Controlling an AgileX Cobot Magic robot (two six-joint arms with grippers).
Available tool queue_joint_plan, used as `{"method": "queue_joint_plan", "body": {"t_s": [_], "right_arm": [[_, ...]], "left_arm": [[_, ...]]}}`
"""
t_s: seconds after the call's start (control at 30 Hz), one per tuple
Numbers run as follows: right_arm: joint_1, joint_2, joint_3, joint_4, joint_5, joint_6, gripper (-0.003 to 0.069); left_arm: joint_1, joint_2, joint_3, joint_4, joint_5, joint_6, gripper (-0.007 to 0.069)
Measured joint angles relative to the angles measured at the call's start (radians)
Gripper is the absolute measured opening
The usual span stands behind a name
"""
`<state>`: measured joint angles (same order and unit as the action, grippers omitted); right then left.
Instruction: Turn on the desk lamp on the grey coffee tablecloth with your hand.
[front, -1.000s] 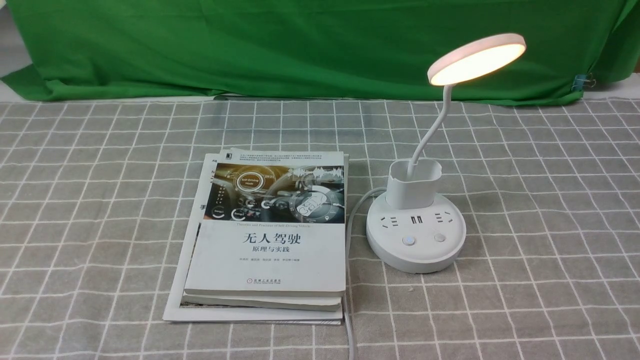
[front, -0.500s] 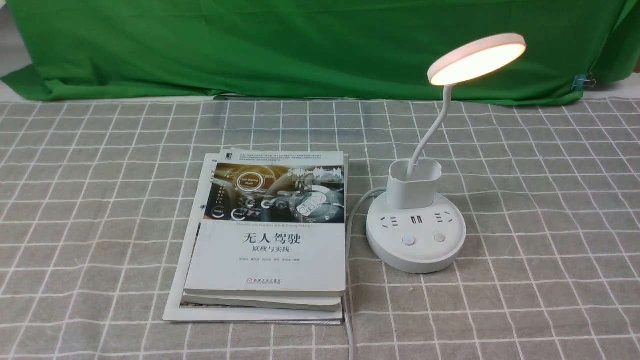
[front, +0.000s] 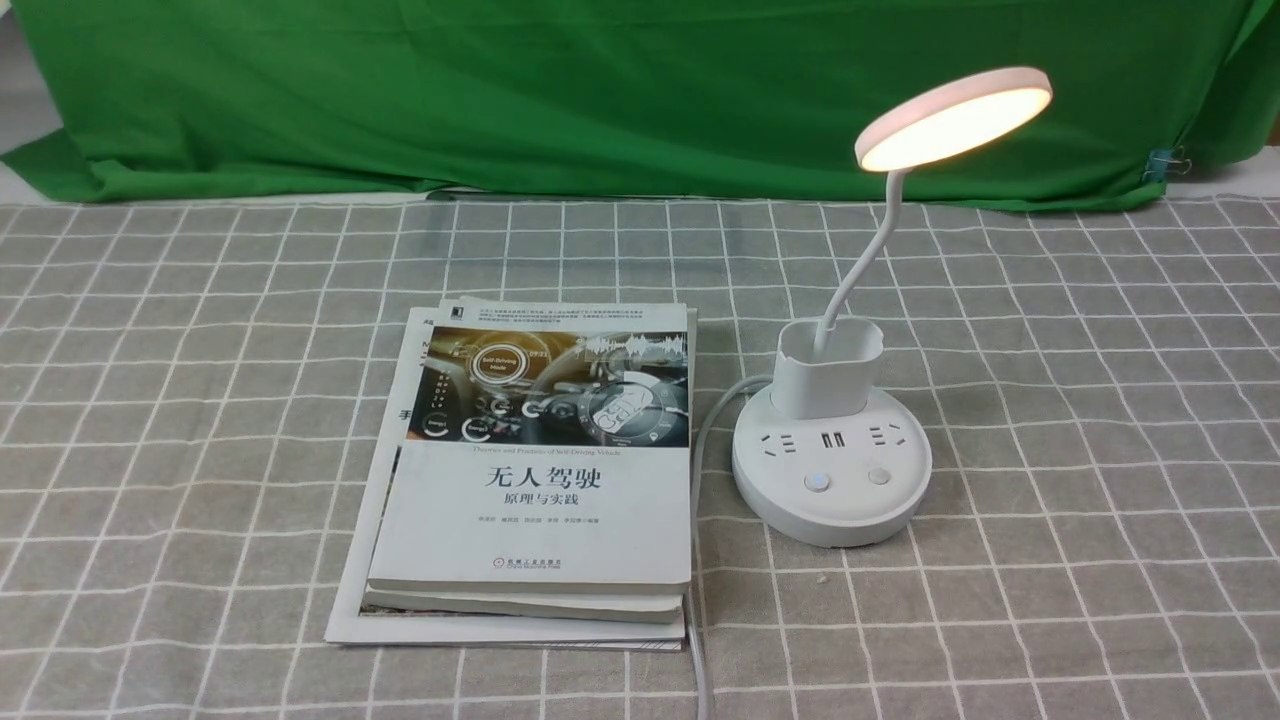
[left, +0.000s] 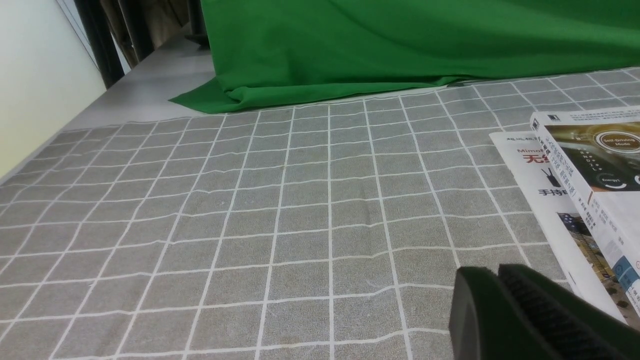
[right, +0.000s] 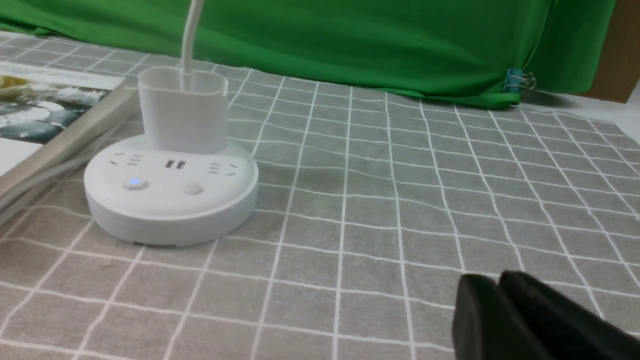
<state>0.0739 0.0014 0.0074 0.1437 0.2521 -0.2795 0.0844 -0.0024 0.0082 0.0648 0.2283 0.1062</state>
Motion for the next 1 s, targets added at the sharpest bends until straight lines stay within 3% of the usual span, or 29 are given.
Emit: {"method": "queue_joint_plan", "body": {"t_s": [1.0], "right_arm": [[0.000,0.000,0.000,0.000,0.000,0.000,0.0194]], "left_arm": [[0.000,0.000,0.000,0.000,0.000,0.002,0.0019]]}}
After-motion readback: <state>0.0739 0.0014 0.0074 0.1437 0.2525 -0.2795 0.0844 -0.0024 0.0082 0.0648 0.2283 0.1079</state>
